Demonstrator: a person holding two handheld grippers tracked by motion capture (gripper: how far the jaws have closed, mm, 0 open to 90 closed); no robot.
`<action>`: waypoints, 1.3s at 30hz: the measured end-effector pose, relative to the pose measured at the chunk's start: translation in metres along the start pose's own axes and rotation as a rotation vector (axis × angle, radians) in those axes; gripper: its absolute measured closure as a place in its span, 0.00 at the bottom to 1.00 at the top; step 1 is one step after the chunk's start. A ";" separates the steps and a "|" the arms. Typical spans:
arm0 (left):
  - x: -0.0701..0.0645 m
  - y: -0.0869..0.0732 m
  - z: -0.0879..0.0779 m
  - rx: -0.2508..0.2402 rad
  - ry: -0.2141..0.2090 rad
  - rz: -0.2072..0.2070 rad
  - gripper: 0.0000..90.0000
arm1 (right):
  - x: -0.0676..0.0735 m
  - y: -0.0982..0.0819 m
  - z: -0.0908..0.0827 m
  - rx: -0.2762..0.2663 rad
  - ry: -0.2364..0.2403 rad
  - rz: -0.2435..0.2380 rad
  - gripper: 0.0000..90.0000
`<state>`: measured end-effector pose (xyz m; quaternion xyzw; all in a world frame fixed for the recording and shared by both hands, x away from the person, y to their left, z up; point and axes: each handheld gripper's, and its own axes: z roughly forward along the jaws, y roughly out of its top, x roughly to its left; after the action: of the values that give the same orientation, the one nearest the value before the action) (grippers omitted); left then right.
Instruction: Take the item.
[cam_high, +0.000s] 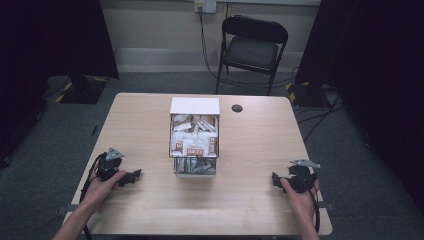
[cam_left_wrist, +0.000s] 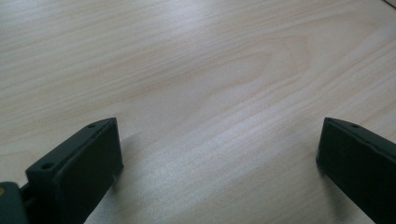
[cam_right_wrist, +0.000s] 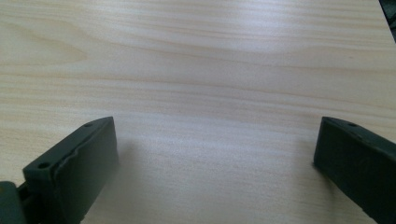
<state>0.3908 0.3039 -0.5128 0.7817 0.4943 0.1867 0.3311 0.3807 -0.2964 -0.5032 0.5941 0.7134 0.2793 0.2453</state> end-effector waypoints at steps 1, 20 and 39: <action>0.000 0.000 0.000 0.000 0.000 -0.001 0.00 | 0.000 0.000 0.000 0.000 0.000 0.000 0.00; 0.000 0.000 0.000 0.001 -0.003 0.000 0.00 | 0.003 0.005 -0.006 -0.029 0.007 -0.003 0.19; 0.000 0.000 0.000 -0.002 -0.002 -0.007 0.00 | 0.011 0.017 -0.020 -0.107 0.104 -0.005 0.35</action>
<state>0.3910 0.3034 -0.5130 0.7798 0.4965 0.1852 0.3333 0.3766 -0.2852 -0.4772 0.5630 0.7107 0.3467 0.2402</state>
